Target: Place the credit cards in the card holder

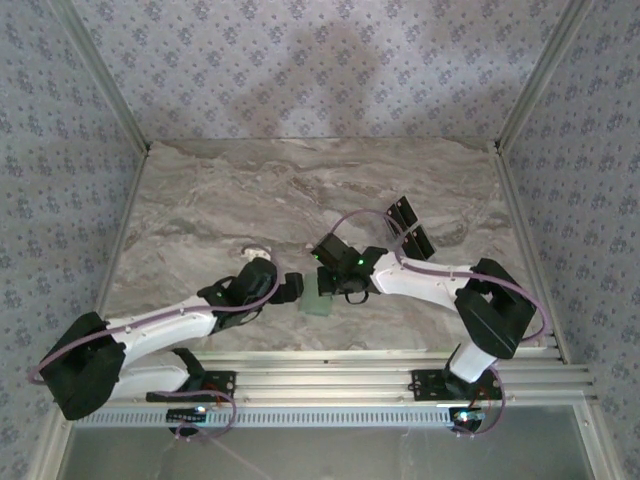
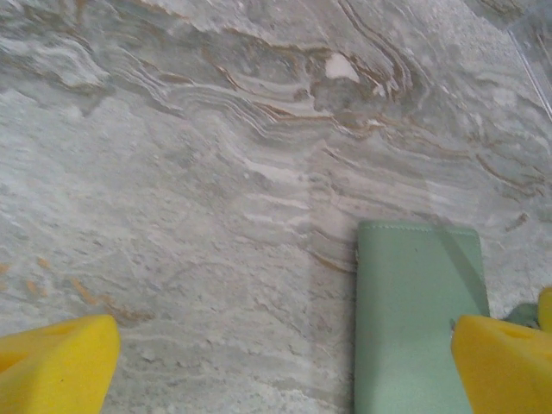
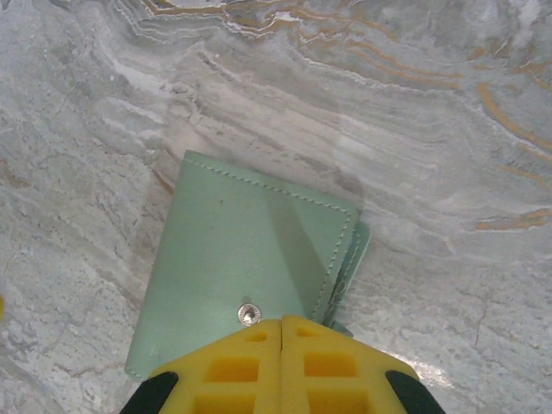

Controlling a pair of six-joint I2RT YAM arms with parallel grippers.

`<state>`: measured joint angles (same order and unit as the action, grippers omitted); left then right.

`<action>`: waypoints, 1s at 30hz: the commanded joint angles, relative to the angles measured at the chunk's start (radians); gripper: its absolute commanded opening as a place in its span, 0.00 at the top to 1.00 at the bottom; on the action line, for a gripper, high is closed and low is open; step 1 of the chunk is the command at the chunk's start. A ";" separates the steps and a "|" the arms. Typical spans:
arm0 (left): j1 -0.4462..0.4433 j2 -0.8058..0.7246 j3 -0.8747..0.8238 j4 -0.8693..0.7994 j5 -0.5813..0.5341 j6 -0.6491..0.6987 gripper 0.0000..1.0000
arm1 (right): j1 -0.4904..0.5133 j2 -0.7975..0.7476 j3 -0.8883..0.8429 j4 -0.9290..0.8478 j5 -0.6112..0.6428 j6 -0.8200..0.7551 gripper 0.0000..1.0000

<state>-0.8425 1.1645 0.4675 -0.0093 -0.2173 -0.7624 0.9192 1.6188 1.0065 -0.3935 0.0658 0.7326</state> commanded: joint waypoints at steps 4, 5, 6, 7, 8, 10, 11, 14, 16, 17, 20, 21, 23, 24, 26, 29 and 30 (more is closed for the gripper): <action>-0.012 0.022 -0.053 0.057 0.118 0.023 0.02 | -0.014 -0.024 -0.009 0.005 -0.033 -0.042 1.00; -0.023 0.020 -0.059 0.058 0.119 0.020 0.02 | -0.014 -0.024 -0.008 0.008 -0.037 -0.043 1.00; -0.032 0.016 -0.064 0.057 0.121 0.019 0.02 | -0.014 -0.026 -0.008 0.009 -0.040 -0.044 1.00; -0.040 0.011 -0.071 0.055 0.119 0.016 0.01 | -0.016 -0.026 -0.007 0.013 -0.045 -0.044 1.00; -0.049 0.006 -0.077 0.055 0.120 0.013 0.02 | -0.016 -0.026 -0.008 0.018 -0.050 -0.045 1.00; -0.065 0.007 -0.085 0.056 0.120 0.007 0.01 | -0.017 -0.025 -0.008 0.024 -0.059 -0.045 1.00; -0.071 0.010 -0.089 0.059 0.119 0.003 0.01 | -0.017 -0.025 -0.008 0.025 -0.061 -0.046 1.00; -0.091 0.024 -0.096 0.075 0.109 -0.008 0.02 | -0.017 -0.020 -0.006 0.032 -0.067 -0.047 1.00; -0.102 0.040 -0.096 0.077 0.095 -0.011 0.02 | -0.018 -0.019 -0.002 0.032 -0.068 -0.047 1.00; -0.109 0.050 -0.095 0.074 0.081 -0.013 0.02 | -0.017 -0.016 0.000 0.032 -0.070 -0.047 1.00; -0.127 0.084 -0.086 0.067 0.055 -0.017 0.02 | -0.017 -0.015 0.007 0.027 -0.069 -0.046 1.00; -0.134 0.095 -0.083 0.061 0.044 -0.017 0.02 | -0.016 -0.014 0.009 0.027 -0.070 -0.047 1.00; -0.145 0.118 -0.076 0.045 0.019 -0.021 0.02 | -0.013 -0.011 0.012 0.025 -0.069 -0.048 1.00; -0.149 0.127 -0.075 0.044 0.011 -0.023 0.02 | -0.011 -0.010 0.014 0.023 -0.067 -0.049 1.00; -0.157 0.144 -0.075 0.047 0.004 -0.028 0.02 | -0.003 -0.003 0.017 0.017 -0.061 -0.050 1.00; -0.167 0.163 -0.073 0.052 -0.002 -0.032 0.02 | 0.010 0.010 0.022 0.007 -0.048 -0.053 1.00; -0.169 0.168 -0.073 0.054 -0.004 -0.032 0.02 | 0.013 0.014 0.025 0.004 -0.041 -0.053 1.00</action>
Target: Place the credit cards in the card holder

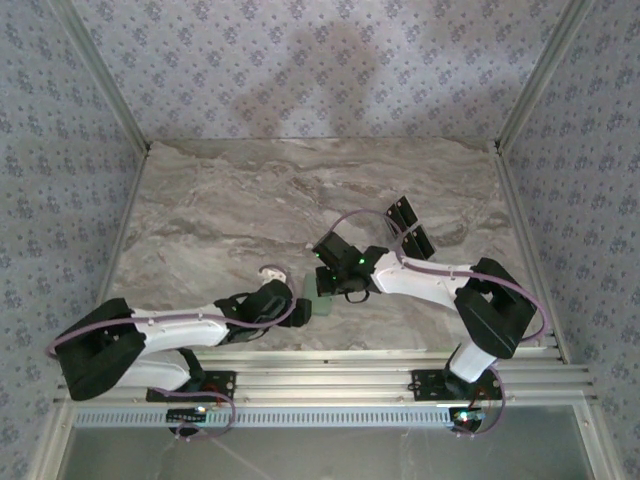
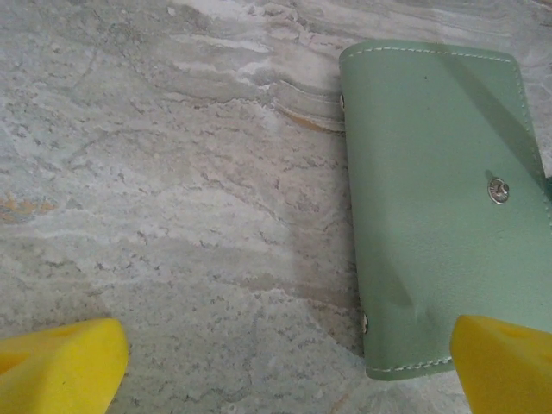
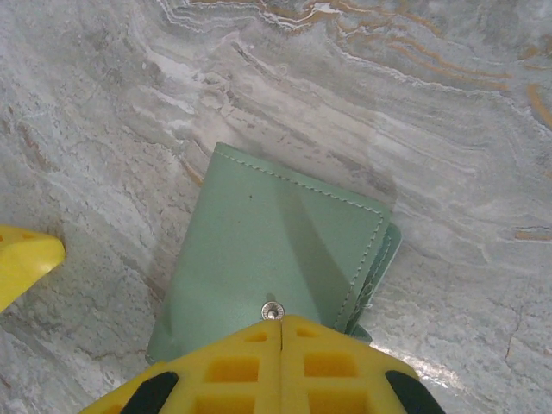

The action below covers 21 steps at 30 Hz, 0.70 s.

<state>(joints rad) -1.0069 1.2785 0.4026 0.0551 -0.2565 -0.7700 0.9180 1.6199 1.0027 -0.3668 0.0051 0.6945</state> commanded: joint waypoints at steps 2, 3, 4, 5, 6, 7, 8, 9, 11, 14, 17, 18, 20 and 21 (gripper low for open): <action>-0.010 0.063 -0.007 -0.008 0.033 -0.025 0.02 | 0.023 0.025 0.037 -0.032 0.034 -0.016 1.00; -0.011 0.068 -0.005 -0.008 0.034 -0.025 0.02 | 0.026 0.030 0.041 -0.037 0.039 -0.018 1.00; -0.013 0.071 -0.004 -0.008 0.032 -0.025 0.02 | 0.028 0.034 0.046 -0.040 0.045 -0.019 1.00; -0.014 0.077 -0.003 -0.013 0.030 -0.025 0.02 | 0.030 0.040 0.051 -0.043 0.048 -0.020 1.00; -0.015 0.081 0.000 -0.016 0.029 -0.024 0.02 | 0.033 0.044 0.056 -0.046 0.051 -0.023 1.00; -0.018 0.086 0.004 -0.025 0.022 -0.024 0.02 | 0.035 0.049 0.063 -0.052 0.058 -0.024 1.00; -0.024 0.092 0.008 -0.034 0.014 -0.022 0.02 | 0.037 0.055 0.070 -0.058 0.066 -0.025 1.00; -0.029 0.098 0.014 -0.045 0.004 -0.018 0.02 | 0.038 0.058 0.073 -0.062 0.069 -0.026 1.00; -0.043 0.112 0.027 -0.067 -0.016 -0.013 0.02 | 0.039 0.069 0.082 -0.067 0.074 -0.028 1.00; -0.065 0.138 0.054 -0.109 -0.050 -0.003 0.03 | 0.046 0.086 0.091 -0.071 0.075 -0.030 1.00; -0.079 0.158 0.064 -0.109 -0.059 0.000 0.03 | 0.049 0.101 0.100 -0.074 0.076 -0.030 1.00; -0.080 0.162 0.063 -0.104 -0.059 0.000 0.03 | 0.050 0.106 0.102 -0.075 0.077 -0.030 1.00; -0.084 0.168 0.059 -0.091 -0.057 -0.002 0.03 | 0.054 0.113 0.104 -0.076 0.079 -0.029 1.00; -0.084 0.168 0.057 -0.086 -0.055 -0.003 0.03 | 0.055 0.116 0.106 -0.076 0.079 -0.029 1.00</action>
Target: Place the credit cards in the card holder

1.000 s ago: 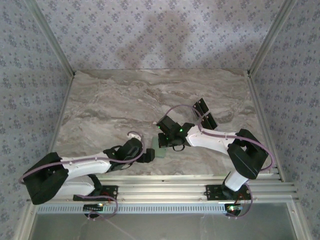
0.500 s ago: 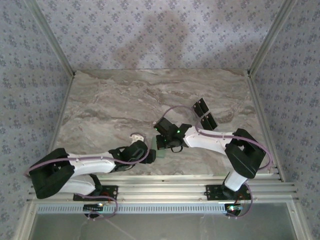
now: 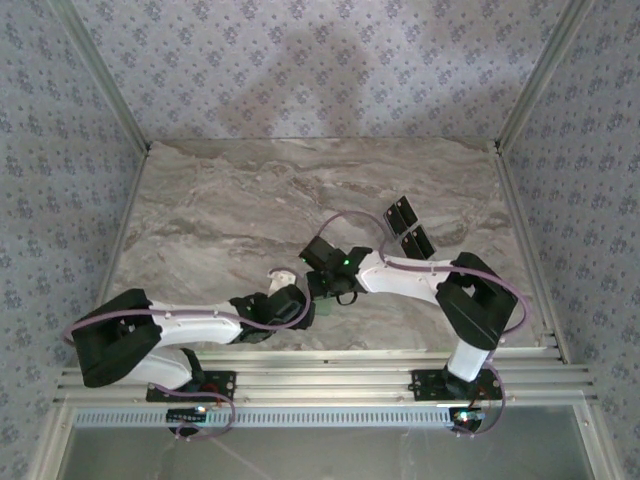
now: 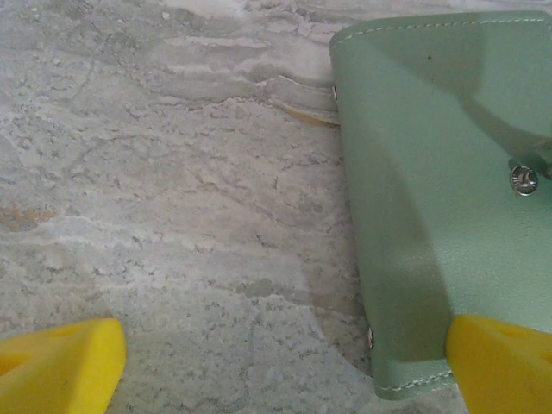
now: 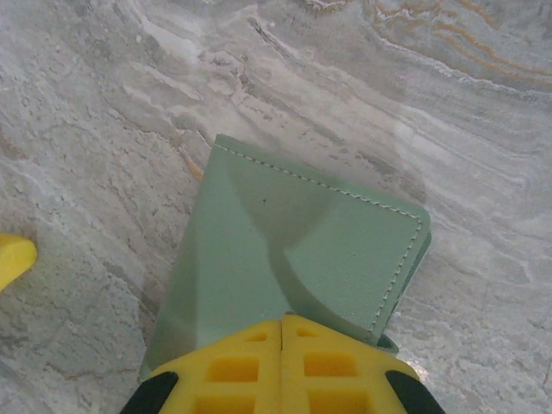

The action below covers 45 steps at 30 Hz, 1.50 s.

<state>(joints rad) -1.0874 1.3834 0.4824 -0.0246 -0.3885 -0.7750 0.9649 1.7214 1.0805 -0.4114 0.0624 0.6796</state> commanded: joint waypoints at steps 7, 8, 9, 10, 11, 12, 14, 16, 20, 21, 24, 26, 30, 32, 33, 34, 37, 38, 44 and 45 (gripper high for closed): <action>-0.003 0.059 -0.040 0.016 0.082 -0.001 0.03 | 0.012 0.035 0.037 -0.032 0.028 -0.015 1.00; -0.003 0.058 -0.041 0.018 0.083 -0.001 0.03 | 0.013 0.039 0.038 -0.032 0.028 -0.015 1.00; -0.002 0.058 -0.042 0.017 0.083 -0.001 0.03 | 0.015 0.041 0.036 -0.032 0.028 -0.016 1.00; -0.003 0.058 -0.041 0.018 0.083 -0.001 0.03 | 0.015 0.045 0.036 -0.030 0.026 -0.015 1.00; -0.003 0.058 -0.041 0.020 0.083 -0.001 0.03 | 0.017 0.047 0.035 -0.027 0.022 -0.014 1.00; -0.003 0.057 -0.041 0.019 0.082 -0.001 0.03 | 0.019 0.049 0.036 -0.027 0.024 -0.014 1.00; -0.003 0.060 -0.041 0.021 0.083 -0.002 0.03 | 0.024 0.053 0.035 -0.027 0.024 -0.012 1.00; -0.003 0.060 -0.041 0.023 0.083 -0.002 0.03 | 0.026 0.056 0.032 -0.026 0.022 -0.013 1.00; -0.003 0.061 -0.042 0.024 0.084 -0.003 0.03 | 0.027 0.061 0.025 -0.029 0.029 -0.009 1.00; -0.003 0.062 -0.042 0.025 0.084 -0.003 0.03 | 0.026 0.060 0.027 -0.030 0.028 -0.009 1.00; -0.003 0.064 -0.042 0.025 0.085 -0.004 0.03 | 0.024 0.045 0.035 -0.042 0.024 -0.009 1.00; -0.003 0.065 -0.043 0.025 0.085 -0.004 0.03 | 0.019 0.024 0.041 -0.049 0.028 -0.012 1.00; -0.003 0.065 -0.043 0.026 0.086 -0.006 0.03 | 0.008 -0.015 0.045 -0.057 0.043 -0.017 1.00; -0.003 0.064 -0.044 0.028 0.086 -0.006 0.03 | 0.001 -0.020 0.049 -0.061 0.045 -0.020 1.00; -0.003 0.064 -0.045 0.028 0.086 -0.006 0.03 | -0.001 -0.019 0.050 -0.062 0.046 -0.022 1.00; -0.003 0.066 -0.045 0.027 0.085 -0.005 0.03 | -0.002 -0.015 0.050 -0.063 0.045 -0.024 1.00; -0.003 0.065 -0.045 0.029 0.085 -0.004 0.03 | -0.008 -0.005 0.049 -0.060 0.047 -0.023 1.00; -0.003 0.065 -0.046 0.030 0.085 -0.004 0.03 | -0.009 0.000 0.050 -0.055 0.046 -0.025 1.00; -0.003 0.067 -0.045 0.031 0.086 -0.004 0.03 | -0.012 0.033 0.061 -0.047 0.043 -0.025 1.00; -0.003 0.067 -0.045 0.030 0.086 -0.004 0.03 | -0.012 0.037 0.064 -0.046 0.041 -0.026 1.00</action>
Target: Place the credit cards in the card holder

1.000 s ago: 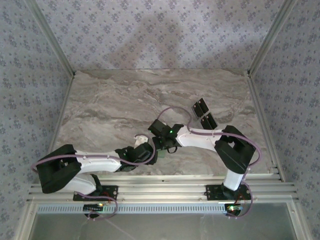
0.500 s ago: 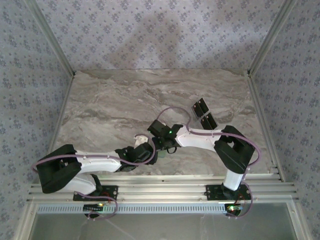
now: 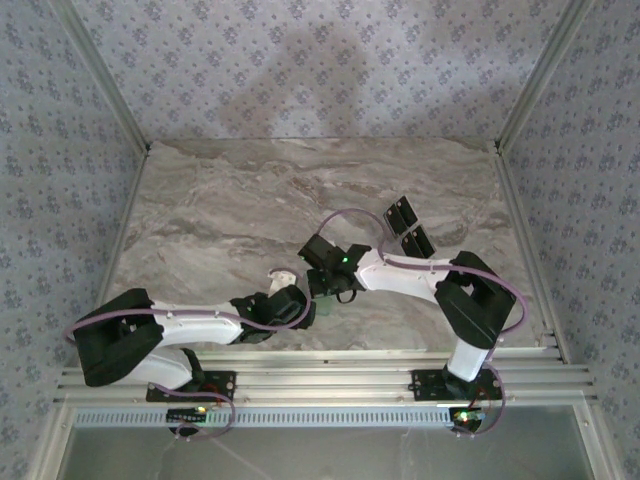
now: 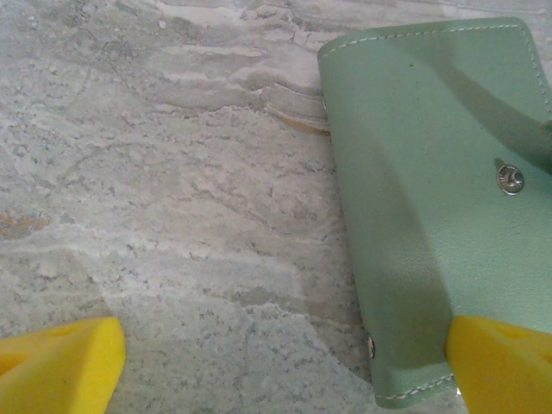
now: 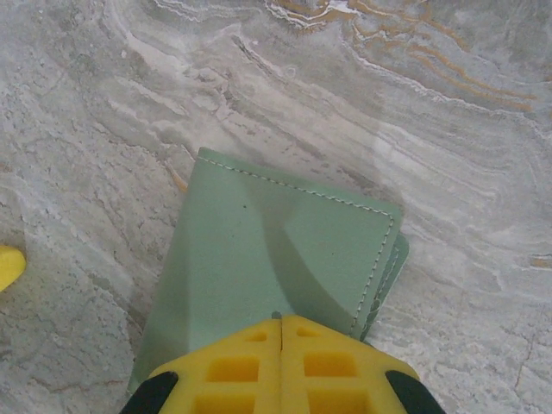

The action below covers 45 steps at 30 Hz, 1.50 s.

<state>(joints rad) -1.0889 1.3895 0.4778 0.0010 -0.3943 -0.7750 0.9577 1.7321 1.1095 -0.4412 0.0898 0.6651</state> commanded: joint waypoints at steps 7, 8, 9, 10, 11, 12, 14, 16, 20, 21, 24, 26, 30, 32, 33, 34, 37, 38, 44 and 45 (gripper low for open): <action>-0.002 0.062 -0.041 0.007 0.091 -0.002 0.03 | -0.006 0.053 0.044 -0.007 0.011 -0.016 1.00; -0.002 0.061 -0.041 0.007 0.092 -0.003 0.03 | -0.006 0.056 0.045 -0.005 0.011 -0.016 1.00; -0.002 0.060 -0.041 0.007 0.092 -0.003 0.03 | -0.006 0.061 0.045 -0.004 0.010 -0.018 1.00; -0.002 0.060 -0.040 0.007 0.092 -0.003 0.03 | -0.005 0.064 0.046 -0.004 0.009 -0.017 1.00; -0.002 0.060 -0.040 0.007 0.091 -0.002 0.03 | -0.006 0.067 0.046 -0.002 0.009 -0.017 1.00; -0.002 0.059 -0.041 0.007 0.091 -0.002 0.03 | -0.005 0.070 0.045 -0.002 0.009 -0.018 1.00; -0.002 0.059 -0.040 0.006 0.091 -0.002 0.03 | -0.003 0.071 0.043 0.002 0.006 -0.018 1.00; -0.002 0.056 -0.042 0.005 0.090 -0.003 0.03 | 0.000 0.074 0.040 0.004 0.007 -0.018 1.00; -0.002 0.057 -0.043 0.007 0.091 -0.002 0.03 | 0.006 0.085 0.040 0.004 0.003 -0.017 1.00; -0.001 0.056 -0.042 0.006 0.091 -0.003 0.03 | 0.007 0.088 0.040 0.005 0.003 -0.016 1.00; -0.002 0.055 -0.042 0.005 0.088 -0.003 0.03 | 0.013 0.098 0.035 0.007 0.001 -0.014 1.00; -0.002 0.054 -0.042 0.005 0.089 -0.004 0.03 | 0.018 0.105 0.031 0.009 0.000 -0.012 1.00; -0.002 0.054 -0.043 0.005 0.088 -0.004 0.03 | 0.026 0.112 0.014 0.017 -0.002 -0.001 1.00; -0.002 0.053 -0.042 0.005 0.089 -0.002 0.03 | 0.030 0.113 0.001 0.022 -0.005 0.006 1.00; -0.002 0.054 -0.042 0.005 0.089 -0.002 0.03 | 0.035 0.113 -0.005 0.023 -0.004 0.009 1.00; -0.002 0.053 -0.041 0.004 0.089 -0.001 0.03 | 0.037 0.112 -0.012 0.025 -0.004 0.014 1.00; -0.002 0.054 -0.039 0.000 0.089 -0.001 0.03 | 0.047 0.109 -0.038 0.034 -0.004 0.028 1.00; -0.002 0.052 -0.038 -0.001 0.087 -0.001 0.03 | 0.047 0.109 -0.047 0.039 -0.003 0.033 1.00; -0.001 0.049 -0.034 -0.009 0.085 0.000 0.03 | 0.060 0.092 -0.102 0.061 0.009 0.066 1.00; -0.002 0.048 -0.035 -0.011 0.084 0.001 0.03 | 0.061 0.085 -0.116 0.067 0.012 0.073 1.00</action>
<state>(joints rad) -1.0920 1.3888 0.4778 0.0044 -0.3992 -0.7673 0.9871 1.7844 1.0626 -0.3077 0.1303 0.7090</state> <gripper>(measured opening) 0.967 0.058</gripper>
